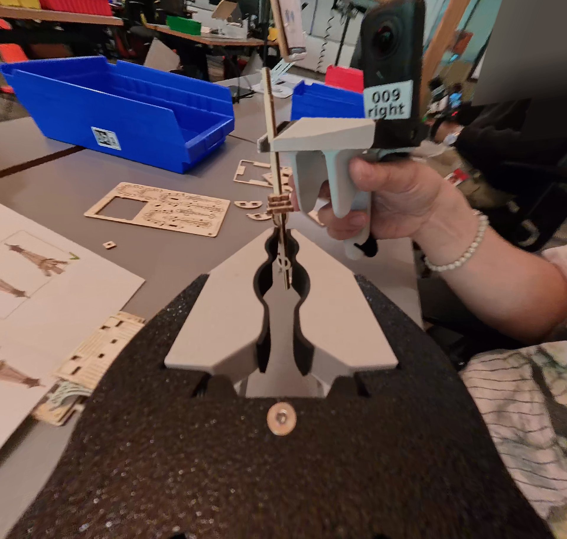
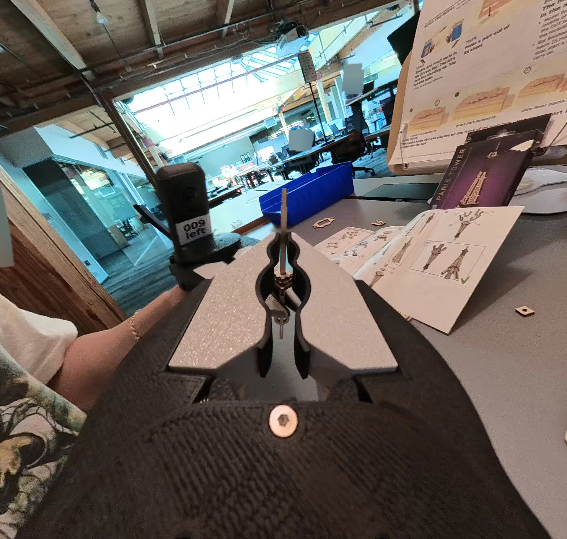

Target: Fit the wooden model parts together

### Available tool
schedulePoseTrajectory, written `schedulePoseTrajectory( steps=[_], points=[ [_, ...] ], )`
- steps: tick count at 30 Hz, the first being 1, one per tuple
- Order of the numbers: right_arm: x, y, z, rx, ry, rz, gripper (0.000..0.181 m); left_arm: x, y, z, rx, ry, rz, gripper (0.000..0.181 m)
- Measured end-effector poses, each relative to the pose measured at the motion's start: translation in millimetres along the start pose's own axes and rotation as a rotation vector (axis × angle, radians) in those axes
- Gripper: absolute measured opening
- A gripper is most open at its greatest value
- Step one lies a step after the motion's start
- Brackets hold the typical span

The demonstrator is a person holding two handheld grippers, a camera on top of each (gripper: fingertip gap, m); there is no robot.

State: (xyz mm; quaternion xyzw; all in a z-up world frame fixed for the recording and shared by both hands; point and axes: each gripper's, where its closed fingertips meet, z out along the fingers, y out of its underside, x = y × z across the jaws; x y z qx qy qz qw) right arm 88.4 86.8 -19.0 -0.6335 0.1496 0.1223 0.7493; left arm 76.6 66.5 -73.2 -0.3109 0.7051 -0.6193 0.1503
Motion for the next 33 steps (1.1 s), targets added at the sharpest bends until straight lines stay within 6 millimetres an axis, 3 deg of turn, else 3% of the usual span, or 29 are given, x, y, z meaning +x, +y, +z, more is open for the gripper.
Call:
schedulePoseTrajectory(
  steps=[5, 11, 19, 22, 25, 29, 33],
  points=[
    [-8, -6, 0, 0.034, -0.050, 0.035, 0.001, 11, -9, -6, 0.096, 0.167, -0.160, 0.001],
    [-19, -12, -1, 0.054, -0.106, 0.042, 0.001, 23, -18, -11, 0.165, 0.297, -0.236, 0.001],
    [-16, -8, -7, 0.032, -0.133, 0.039, 0.000, 13, -8, -7, 0.026, 0.123, -0.041, 0.001],
    [-10, -3, -10, -0.003, -0.108, 0.001, 0.007, 1, -6, -6, 0.018, 0.035, 0.004, 0.001],
    [10, 8, -26, -0.129, -0.020, -0.086, 0.038, -18, -2, -10, 0.020, -0.062, 0.028, 0.001],
    [52, 7, -53, -0.217, 0.195, -0.205, 0.031, -38, 3, -18, 0.014, -0.182, 0.087, 0.000],
    [101, 9, -39, -0.370, 0.328, -0.309, 0.028, -52, 3, -23, 0.031, -0.214, 0.072, 0.000]
  ],
)
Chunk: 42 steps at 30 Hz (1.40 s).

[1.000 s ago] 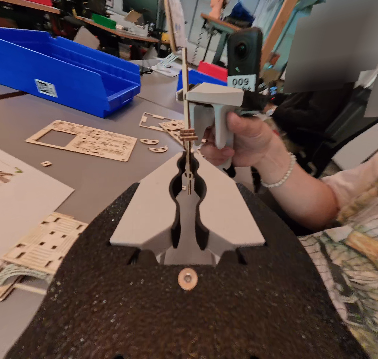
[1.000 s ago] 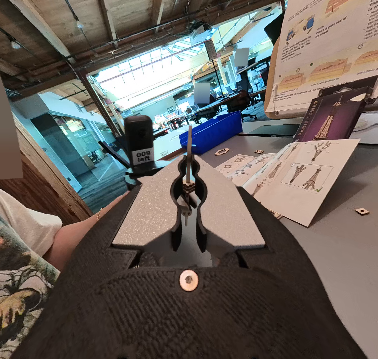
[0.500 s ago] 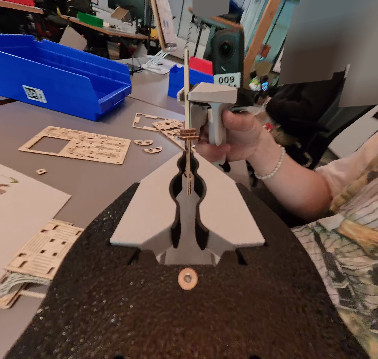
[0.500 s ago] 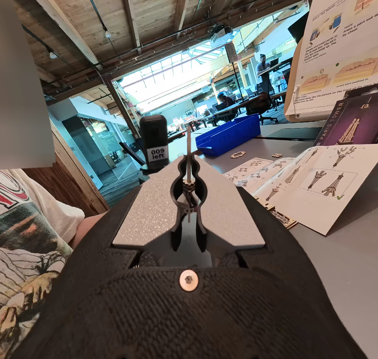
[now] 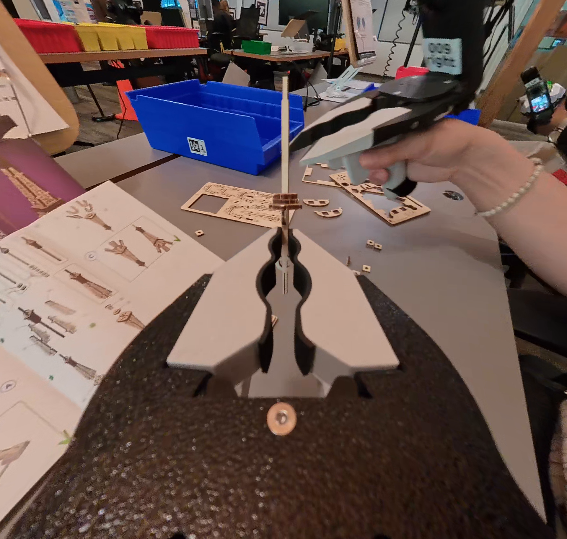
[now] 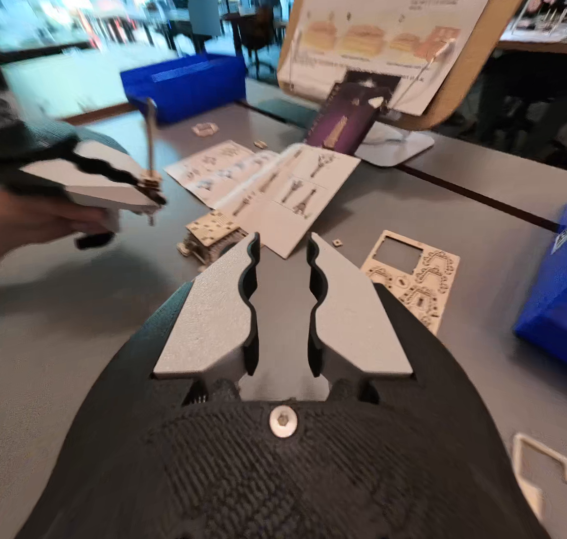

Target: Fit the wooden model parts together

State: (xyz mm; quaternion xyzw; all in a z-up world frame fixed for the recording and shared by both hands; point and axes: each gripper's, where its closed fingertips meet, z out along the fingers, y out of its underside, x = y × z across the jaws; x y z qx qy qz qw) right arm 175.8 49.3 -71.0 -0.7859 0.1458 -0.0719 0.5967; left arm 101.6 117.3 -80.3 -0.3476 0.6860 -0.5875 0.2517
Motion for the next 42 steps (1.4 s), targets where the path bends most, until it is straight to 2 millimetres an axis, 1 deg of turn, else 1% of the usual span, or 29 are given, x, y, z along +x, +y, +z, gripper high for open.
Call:
schedulePoseTrajectory(
  steps=[2, 3, 4, 5, 6, 7, 9, 11, 13, 14, 15, 17, 19, 21, 22, 25, 28, 31, 35, 36, 37, 38, 40, 42],
  points=[
    [14, 6, 28, -0.131, -0.007, -0.107, 0.030, -8, 0, -2, 0.015, -0.007, -0.014, 0.000],
    [24, 11, 44, -0.191, 0.003, -0.179, 0.030, -11, 0, -4, 0.017, -0.012, -0.018, 0.000],
    [33, 21, 59, -0.261, -0.006, -0.241, 0.031, -15, 1, -6, 0.018, -0.018, -0.020, 0.000],
    [41, 34, 72, -0.352, -0.018, -0.265, 0.031, -18, 2, -7, 0.017, -0.016, -0.021, 0.000],
    [49, 47, 82, -0.447, -0.022, -0.266, 0.035, -20, 4, -10, 0.012, -0.013, -0.022, 0.000],
    [55, 57, 91, -0.517, -0.034, -0.264, 0.034, -23, 5, -12, 0.008, -0.018, -0.021, 0.000],
    [55, 63, 107, -0.556, -0.093, -0.252, 0.030, -27, 8, -18, 0.005, -0.026, -0.017, 0.000],
    [55, 70, 117, -0.598, -0.138, -0.247, 0.024, -28, 9, -23, 0.002, -0.014, -0.008, 0.001],
    [57, 78, 122, -0.648, -0.166, -0.268, 0.026, -28, 10, -26, -0.006, 0.008, 0.014, 0.001],
    [61, 83, 123, -0.681, -0.159, -0.284, 0.024, -27, 11, -28, -0.009, 0.021, 0.022, 0.001],
    [67, 86, 124, -0.712, -0.138, -0.307, 0.026, -27, 11, -29, -0.014, 0.034, 0.027, 0.000],
    [70, 84, 126, -0.707, -0.141, -0.331, 0.027, -26, 14, -32, -0.032, 0.062, 0.044, 0.000],
    [69, 82, 128, -0.693, -0.164, -0.316, 0.033, -26, 18, -34, -0.050, 0.084, 0.065, 0.000],
    [67, 88, 129, -0.716, -0.206, -0.290, 0.030, -29, 17, -37, -0.044, 0.096, 0.061, 0.000],
    [64, 88, 130, -0.704, -0.228, -0.264, 0.021, -31, 16, -37, -0.032, 0.096, 0.054, 0.000],
    [69, 88, 131, -0.695, -0.227, -0.233, 0.013, -43, 12, -39, -0.003, 0.073, 0.044, 0.001],
    [71, 88, 132, -0.683, -0.232, -0.227, 0.009, -56, 12, -38, 0.011, 0.041, 0.025, 0.001],
    [72, 88, 132, -0.657, -0.239, -0.213, 0.006, -63, 14, -35, 0.023, 0.036, 0.003, 0.001],
    [72, 88, 130, -0.609, -0.217, -0.228, 0.006, -71, 22, -30, -0.033, 0.020, -0.009, 0.000],
    [73, 85, 127, -0.597, -0.190, -0.246, 0.006, -72, 23, -30, -0.050, 0.007, 0.004, 0.000],
    [68, 76, 123, -0.555, -0.178, -0.264, 0.007, -73, 23, -30, -0.062, -0.007, 0.027, 0.000],
    [57, 60, 119, -0.477, -0.188, -0.271, 0.007, -73, 23, -30, -0.077, -0.016, 0.058, 0.000],
    [20, 12, 106, -0.254, -0.238, -0.290, 0.006, -72, 21, -30, -0.100, -0.042, 0.133, 0.000],
    [-19, -36, 84, -0.041, -0.286, -0.336, 0.006, -69, 17, -31, -0.104, -0.065, 0.208, 0.000]
  ],
)
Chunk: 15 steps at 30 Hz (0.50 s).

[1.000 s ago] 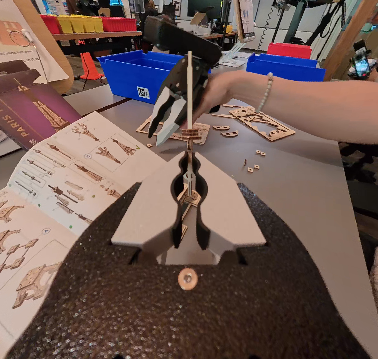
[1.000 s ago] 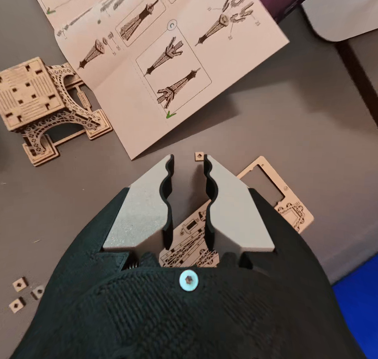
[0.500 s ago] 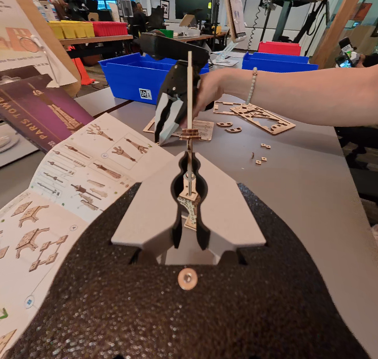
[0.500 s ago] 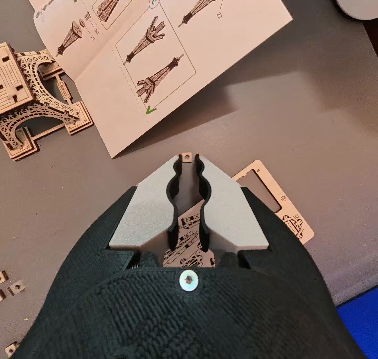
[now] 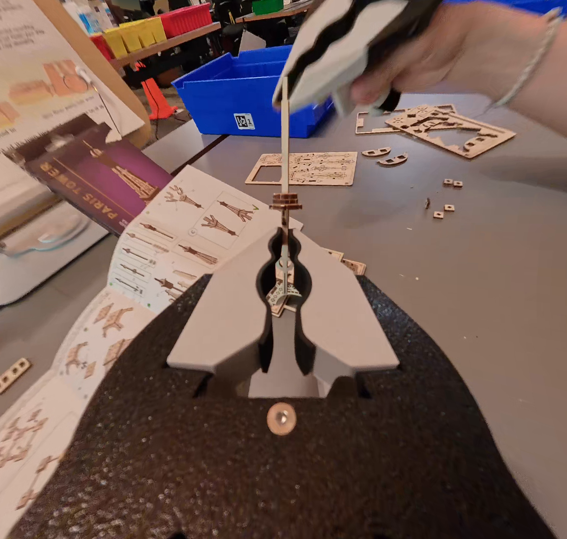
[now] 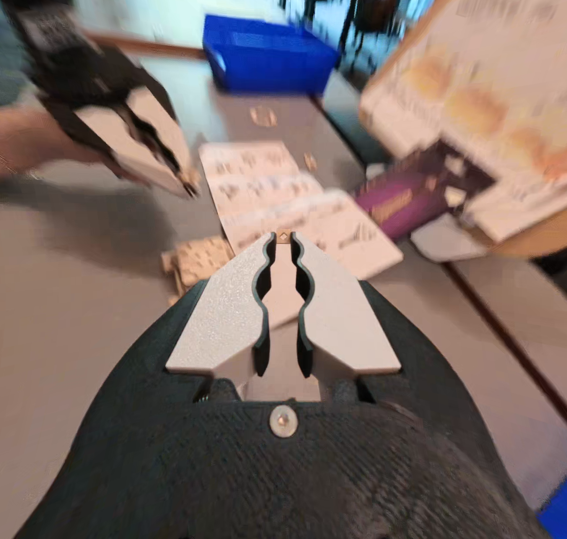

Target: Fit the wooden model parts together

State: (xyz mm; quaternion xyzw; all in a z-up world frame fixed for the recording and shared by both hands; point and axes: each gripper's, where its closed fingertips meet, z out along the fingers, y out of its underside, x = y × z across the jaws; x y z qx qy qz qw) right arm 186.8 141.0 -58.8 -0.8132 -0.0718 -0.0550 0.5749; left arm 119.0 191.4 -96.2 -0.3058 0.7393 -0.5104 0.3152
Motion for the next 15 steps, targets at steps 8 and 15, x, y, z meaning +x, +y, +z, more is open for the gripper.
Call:
schedulePoseTrajectory(
  steps=[8, 15],
  points=[
    [-77, -81, -39, 0.100, -0.062, -0.199, 0.007, 29, -22, -9, 0.071, -0.002, 0.120, 0.000],
    [-97, -96, -34, -0.036, -0.070, -0.326, 0.006, 35, -45, -23, 0.163, 0.022, 0.132, 0.000]
  ],
)
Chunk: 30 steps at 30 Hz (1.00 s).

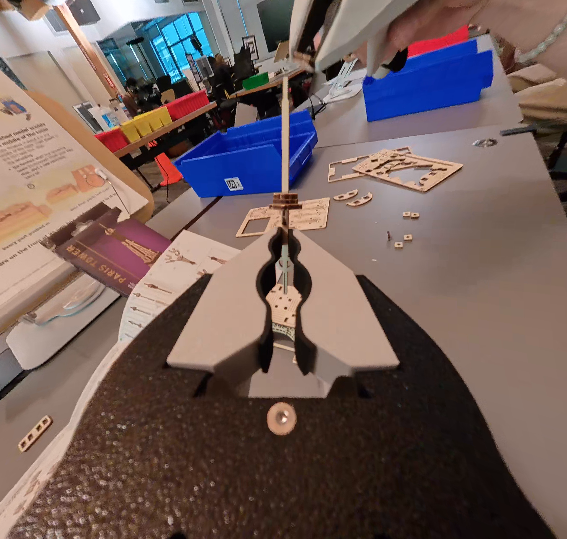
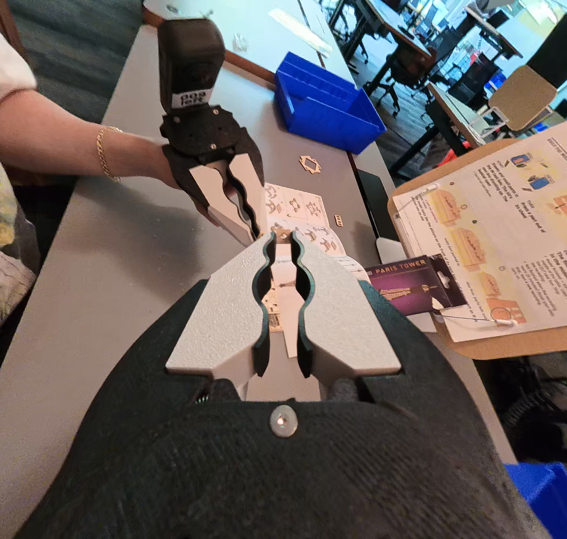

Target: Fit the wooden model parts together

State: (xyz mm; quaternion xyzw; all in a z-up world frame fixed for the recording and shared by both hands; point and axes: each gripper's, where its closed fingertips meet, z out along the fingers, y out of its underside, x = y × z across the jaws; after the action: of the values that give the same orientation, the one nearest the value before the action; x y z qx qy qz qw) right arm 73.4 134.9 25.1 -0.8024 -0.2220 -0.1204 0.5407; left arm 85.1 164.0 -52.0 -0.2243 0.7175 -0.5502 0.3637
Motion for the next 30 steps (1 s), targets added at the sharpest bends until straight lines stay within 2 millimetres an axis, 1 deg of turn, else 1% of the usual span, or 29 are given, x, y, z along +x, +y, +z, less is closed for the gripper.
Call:
schedulePoseTrajectory(
  steps=[2, 4, 6, 9, 12, 17, 23, 27, 30],
  points=[
    [0, 0, 1, -0.053, 0.009, -0.025, 0.007, 0, -9, -4, 0.032, 0.010, 0.007, 0.001],
    [-1, -6, 1, -0.050, 0.008, -0.031, 0.007, -2, -13, -7, 0.041, 0.009, 0.016, 0.001],
    [-1, -14, 0, -0.028, 0.008, -0.035, 0.007, 0, -15, -9, 0.048, 0.030, 0.018, 0.000],
    [-1, -20, -1, -0.023, 0.008, -0.050, 0.007, 1, -14, -11, 0.044, 0.048, 0.021, 0.000],
    [-5, -23, 2, -0.032, -0.023, -0.059, 0.007, 2, -19, -13, 0.065, 0.055, 0.030, 0.000],
    [-4, -27, 6, -0.037, -0.030, -0.084, 0.007, 0, -19, -17, 0.079, 0.064, 0.044, 0.000],
    [-9, -28, 9, -0.060, -0.098, -0.105, 0.007, 0, -18, -23, 0.092, 0.074, 0.067, 0.000],
    [-8, -29, 11, -0.073, -0.115, -0.107, 0.007, -3, -18, -24, 0.105, 0.053, 0.062, 0.000],
    [-5, -31, 13, -0.068, -0.109, -0.076, 0.007, -8, -18, -25, 0.109, 0.007, 0.100, 0.001]
  ],
)
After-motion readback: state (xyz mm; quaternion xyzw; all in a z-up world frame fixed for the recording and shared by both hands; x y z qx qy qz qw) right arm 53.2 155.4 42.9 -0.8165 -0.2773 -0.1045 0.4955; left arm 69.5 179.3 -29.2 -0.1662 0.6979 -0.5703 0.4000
